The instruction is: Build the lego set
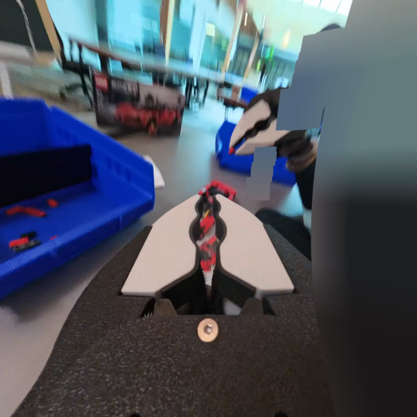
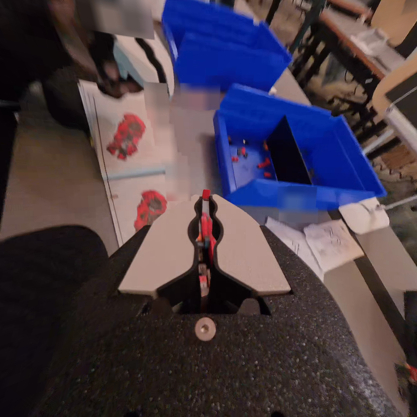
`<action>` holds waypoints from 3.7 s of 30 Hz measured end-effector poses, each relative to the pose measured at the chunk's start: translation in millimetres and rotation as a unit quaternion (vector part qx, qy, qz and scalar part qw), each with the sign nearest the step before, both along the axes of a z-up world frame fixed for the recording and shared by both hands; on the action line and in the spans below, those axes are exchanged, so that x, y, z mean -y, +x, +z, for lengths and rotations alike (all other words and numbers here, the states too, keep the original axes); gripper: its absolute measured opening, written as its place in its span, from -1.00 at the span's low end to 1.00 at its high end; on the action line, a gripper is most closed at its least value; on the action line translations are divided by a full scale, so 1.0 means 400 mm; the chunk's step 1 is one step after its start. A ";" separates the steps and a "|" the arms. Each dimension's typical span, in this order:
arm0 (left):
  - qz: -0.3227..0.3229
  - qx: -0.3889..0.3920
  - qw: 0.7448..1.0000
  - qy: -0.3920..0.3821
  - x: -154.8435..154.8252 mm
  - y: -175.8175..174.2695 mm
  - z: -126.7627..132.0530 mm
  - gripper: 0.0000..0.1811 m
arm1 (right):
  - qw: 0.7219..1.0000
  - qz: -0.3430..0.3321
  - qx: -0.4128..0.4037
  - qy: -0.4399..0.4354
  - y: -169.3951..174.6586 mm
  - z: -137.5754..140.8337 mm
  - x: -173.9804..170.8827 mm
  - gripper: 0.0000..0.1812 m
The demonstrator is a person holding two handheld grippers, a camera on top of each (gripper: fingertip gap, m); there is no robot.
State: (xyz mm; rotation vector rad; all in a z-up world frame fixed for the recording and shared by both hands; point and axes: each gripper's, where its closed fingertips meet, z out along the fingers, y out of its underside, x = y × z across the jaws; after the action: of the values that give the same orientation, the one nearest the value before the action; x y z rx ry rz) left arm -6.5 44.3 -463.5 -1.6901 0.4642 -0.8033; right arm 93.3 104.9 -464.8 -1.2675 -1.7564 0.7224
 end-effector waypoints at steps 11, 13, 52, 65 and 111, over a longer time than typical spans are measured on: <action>-0.133 -0.166 0.967 -0.141 -0.026 0.109 -0.114 -0.93 | 0.993 0.002 0.120 0.020 0.040 -0.192 -0.077 -0.94; -0.152 -0.195 0.958 -0.141 -0.027 0.110 -0.118 -0.93 | 0.991 0.033 0.127 0.023 0.037 -0.206 -0.076 -0.94; -0.173 -0.288 0.940 -0.063 -0.213 0.188 -0.278 -0.82 | 0.969 0.103 0.213 0.069 -0.018 -0.292 -0.115 -0.93; -0.176 -0.279 0.942 -0.061 -0.212 0.193 -0.284 -0.82 | 0.963 0.094 0.242 0.066 -0.017 -0.300 -0.109 -0.93; -0.171 -0.299 0.939 -0.005 -0.233 0.228 -0.287 -0.94 | 0.970 0.094 0.223 0.001 -0.024 -0.293 -0.099 -1.00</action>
State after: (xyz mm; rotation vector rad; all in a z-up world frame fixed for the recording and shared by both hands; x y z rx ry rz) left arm 84.8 137.3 -578.2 -1.8783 1.2010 -0.5131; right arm 83.6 144.3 -582.2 -1.3484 -2.2647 0.5677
